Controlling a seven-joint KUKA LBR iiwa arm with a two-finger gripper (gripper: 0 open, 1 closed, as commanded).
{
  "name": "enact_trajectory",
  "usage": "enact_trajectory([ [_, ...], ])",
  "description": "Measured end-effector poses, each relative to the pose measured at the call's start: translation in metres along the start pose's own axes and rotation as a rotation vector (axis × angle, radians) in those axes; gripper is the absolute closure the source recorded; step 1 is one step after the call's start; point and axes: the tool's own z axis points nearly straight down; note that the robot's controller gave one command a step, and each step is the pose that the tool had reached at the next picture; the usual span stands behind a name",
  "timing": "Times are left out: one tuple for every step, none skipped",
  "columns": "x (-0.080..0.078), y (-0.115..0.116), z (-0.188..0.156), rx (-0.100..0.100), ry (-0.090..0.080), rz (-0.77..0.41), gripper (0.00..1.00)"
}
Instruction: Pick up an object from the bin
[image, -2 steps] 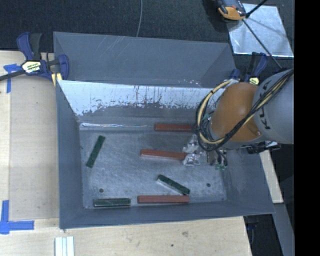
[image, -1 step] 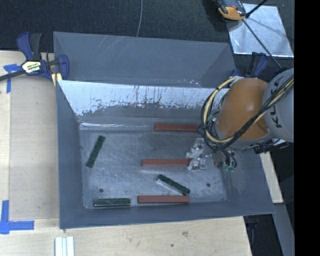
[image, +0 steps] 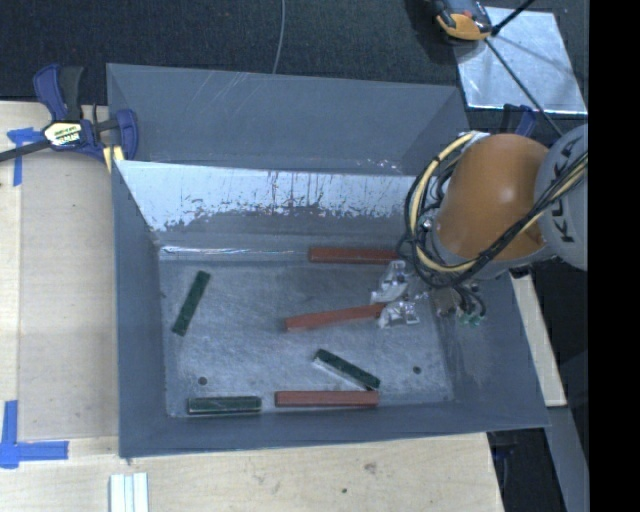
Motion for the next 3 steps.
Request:
enact_trajectory([
  [0.028,0.006,-0.142,-0.002,0.001,-0.131,1.00],
  [0.029,0.006,-0.140,-0.003,0.006,-0.132,1.00],
  [0.027,0.003,-0.111,-0.001,0.001,-0.233,1.00],
])
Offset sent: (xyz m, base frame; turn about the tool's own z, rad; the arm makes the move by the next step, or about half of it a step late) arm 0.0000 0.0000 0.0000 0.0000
